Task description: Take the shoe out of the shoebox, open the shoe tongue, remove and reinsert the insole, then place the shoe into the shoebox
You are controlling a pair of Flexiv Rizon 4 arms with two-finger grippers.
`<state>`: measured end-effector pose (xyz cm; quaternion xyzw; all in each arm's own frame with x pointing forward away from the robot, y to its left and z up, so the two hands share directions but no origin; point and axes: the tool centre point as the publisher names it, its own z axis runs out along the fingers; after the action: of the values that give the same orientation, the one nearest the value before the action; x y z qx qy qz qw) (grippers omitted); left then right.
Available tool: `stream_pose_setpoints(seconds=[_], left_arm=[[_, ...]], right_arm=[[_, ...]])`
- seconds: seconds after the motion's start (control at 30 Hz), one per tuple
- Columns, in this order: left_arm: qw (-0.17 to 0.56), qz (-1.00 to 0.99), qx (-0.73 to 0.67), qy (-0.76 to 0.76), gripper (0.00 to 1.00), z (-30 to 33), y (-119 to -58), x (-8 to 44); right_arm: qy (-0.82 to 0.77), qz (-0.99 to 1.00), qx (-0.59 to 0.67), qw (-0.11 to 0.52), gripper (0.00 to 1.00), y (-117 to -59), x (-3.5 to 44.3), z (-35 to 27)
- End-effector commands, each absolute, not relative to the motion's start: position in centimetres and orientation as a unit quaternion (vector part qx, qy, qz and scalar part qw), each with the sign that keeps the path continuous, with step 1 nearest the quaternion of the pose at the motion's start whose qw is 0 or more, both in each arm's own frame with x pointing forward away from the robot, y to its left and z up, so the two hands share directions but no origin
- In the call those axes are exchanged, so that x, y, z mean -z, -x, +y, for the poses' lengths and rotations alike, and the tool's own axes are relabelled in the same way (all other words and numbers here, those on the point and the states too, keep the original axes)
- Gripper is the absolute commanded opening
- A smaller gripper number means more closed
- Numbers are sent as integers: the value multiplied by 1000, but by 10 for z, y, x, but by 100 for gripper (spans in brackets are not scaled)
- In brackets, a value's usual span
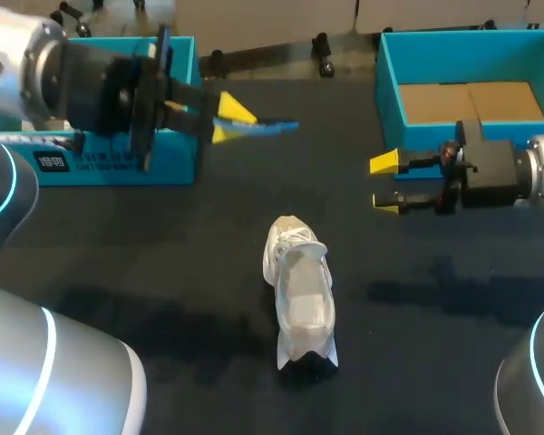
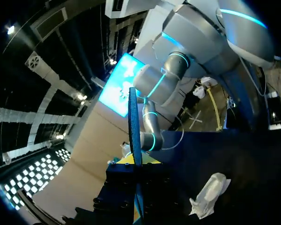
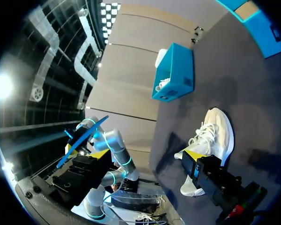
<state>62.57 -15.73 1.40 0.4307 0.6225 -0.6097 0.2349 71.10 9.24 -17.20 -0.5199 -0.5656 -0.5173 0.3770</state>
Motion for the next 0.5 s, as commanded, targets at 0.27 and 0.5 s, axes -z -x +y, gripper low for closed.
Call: stream_pose_setpoints(seconds=[0.27, 0.5], left_arm=[[524, 453, 400, -601, 0, -165, -623, 42], [524, 453, 400, -601, 0, -165, -623, 42]], right_arm=[[521, -566, 517, 376, 100, -711, 172, 94], [521, -566, 517, 376, 100, -711, 172, 94]])
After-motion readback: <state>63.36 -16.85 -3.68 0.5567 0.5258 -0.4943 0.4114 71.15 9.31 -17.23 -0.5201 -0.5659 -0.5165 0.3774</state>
